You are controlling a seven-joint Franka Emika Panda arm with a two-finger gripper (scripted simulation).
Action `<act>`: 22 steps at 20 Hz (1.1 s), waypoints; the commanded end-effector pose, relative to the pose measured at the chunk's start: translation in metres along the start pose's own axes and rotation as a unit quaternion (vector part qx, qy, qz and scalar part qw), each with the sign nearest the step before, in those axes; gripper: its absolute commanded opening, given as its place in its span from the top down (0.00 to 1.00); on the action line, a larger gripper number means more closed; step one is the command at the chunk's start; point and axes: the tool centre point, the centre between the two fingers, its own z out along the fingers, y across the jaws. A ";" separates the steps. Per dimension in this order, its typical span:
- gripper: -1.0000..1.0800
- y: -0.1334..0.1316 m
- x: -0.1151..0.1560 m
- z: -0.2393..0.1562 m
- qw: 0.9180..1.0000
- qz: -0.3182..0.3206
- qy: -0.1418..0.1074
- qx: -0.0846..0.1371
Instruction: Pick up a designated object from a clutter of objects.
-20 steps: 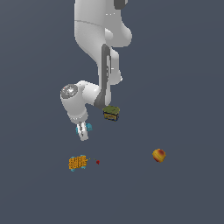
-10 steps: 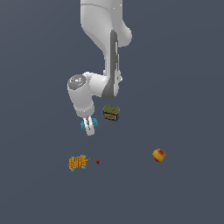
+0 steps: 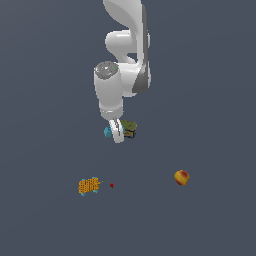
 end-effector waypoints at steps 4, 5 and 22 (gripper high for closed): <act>1.00 -0.003 -0.043 -0.046 1.000 0.000 0.002 0.000; 1.00 -0.004 -0.051 -0.054 1.000 0.000 0.002 0.000; 1.00 -0.019 -0.198 -0.207 1.000 0.000 0.003 0.000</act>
